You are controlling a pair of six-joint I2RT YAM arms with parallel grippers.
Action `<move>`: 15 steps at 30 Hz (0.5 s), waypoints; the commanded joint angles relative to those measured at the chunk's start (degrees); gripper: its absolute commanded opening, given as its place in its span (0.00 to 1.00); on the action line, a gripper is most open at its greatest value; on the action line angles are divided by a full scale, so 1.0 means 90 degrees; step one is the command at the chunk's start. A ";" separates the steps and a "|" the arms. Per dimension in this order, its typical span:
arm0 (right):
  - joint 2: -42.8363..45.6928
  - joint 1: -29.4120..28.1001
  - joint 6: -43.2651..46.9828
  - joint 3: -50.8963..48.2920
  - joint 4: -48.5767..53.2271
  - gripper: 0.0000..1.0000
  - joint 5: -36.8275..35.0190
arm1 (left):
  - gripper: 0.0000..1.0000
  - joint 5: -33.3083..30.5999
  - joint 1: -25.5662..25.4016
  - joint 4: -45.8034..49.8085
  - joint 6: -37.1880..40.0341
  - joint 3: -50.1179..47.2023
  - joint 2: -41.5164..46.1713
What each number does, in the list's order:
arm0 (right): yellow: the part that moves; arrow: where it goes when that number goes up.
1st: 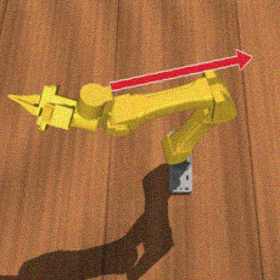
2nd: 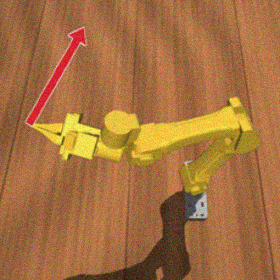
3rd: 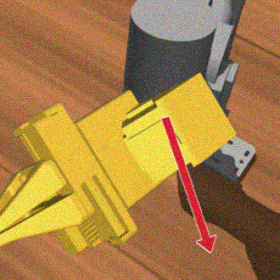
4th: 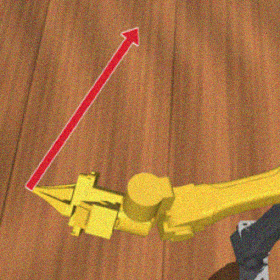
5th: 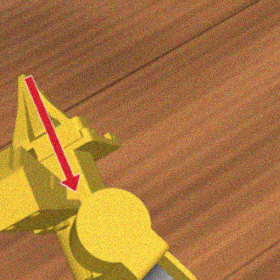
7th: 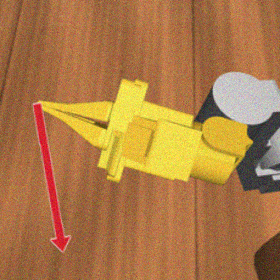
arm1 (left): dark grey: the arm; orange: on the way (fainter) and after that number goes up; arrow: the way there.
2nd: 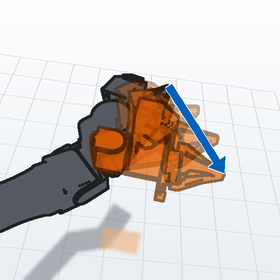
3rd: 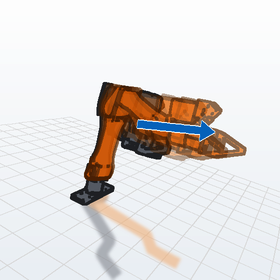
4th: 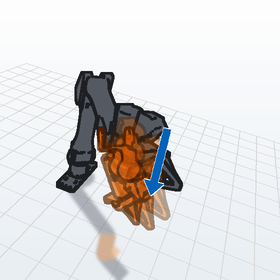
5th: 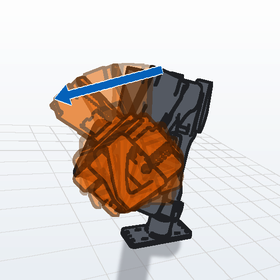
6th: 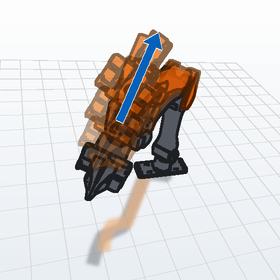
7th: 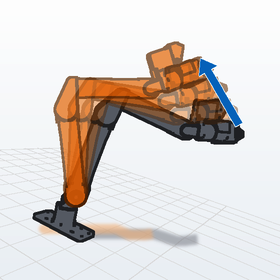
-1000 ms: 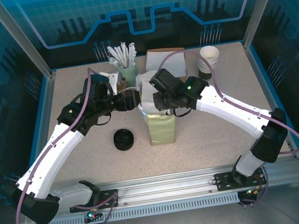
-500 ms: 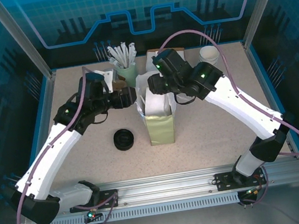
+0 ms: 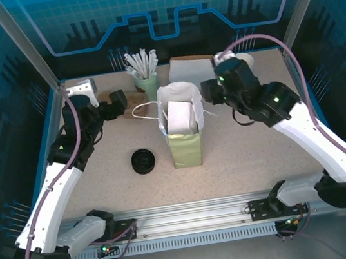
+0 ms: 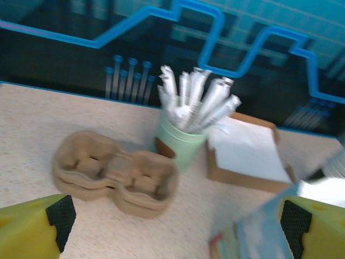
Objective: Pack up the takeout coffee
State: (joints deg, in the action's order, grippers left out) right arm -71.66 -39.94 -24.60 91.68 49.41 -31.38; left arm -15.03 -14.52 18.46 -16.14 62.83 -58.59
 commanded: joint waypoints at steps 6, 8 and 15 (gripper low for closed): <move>0.1659 0.1759 0.0366 -0.2732 -0.1481 0.71 -0.0206 | 0.99 -0.1718 0.0451 -0.2535 0.0256 -0.1939 0.0322; 0.2000 0.2236 0.0606 -0.3636 -0.2009 0.75 -0.0361 | 0.99 -0.1995 0.0506 -0.3262 0.0399 -0.2556 0.0299; 0.2334 0.3634 0.0967 -0.6413 -0.4703 1.00 -0.0049 | 0.99 -0.1948 0.0859 -0.5091 0.0763 -0.3910 -0.0495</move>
State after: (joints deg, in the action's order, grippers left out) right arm -50.94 -10.94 -17.32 39.00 21.63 -34.44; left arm -30.87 -8.25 -15.70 -12.19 29.36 -60.23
